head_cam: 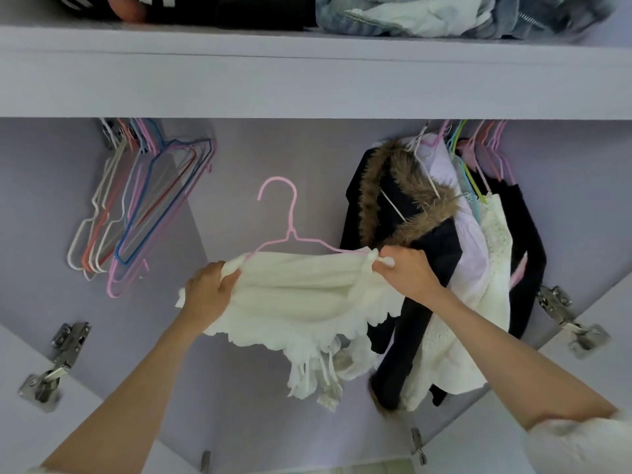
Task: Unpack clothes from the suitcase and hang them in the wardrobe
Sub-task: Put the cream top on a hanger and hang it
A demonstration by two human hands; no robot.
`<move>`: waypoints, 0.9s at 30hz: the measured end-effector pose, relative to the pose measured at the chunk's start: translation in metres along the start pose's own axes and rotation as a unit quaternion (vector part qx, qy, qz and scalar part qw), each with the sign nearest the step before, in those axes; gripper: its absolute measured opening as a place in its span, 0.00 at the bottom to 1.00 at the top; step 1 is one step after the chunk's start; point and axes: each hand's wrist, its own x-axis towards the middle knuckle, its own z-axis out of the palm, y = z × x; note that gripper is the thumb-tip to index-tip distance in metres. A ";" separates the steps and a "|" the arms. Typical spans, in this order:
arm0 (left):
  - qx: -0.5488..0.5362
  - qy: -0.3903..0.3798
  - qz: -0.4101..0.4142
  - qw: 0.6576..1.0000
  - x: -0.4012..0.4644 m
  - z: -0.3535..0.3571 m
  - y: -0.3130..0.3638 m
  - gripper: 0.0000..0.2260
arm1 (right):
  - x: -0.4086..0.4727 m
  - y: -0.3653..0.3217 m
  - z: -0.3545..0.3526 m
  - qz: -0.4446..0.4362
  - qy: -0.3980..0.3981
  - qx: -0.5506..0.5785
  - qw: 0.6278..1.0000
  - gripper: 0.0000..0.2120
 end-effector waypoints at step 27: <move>0.199 0.379 0.375 0.822 0.002 -0.052 0.202 0.28 | 0.015 0.006 -0.085 0.192 0.166 0.112 0.961 0.17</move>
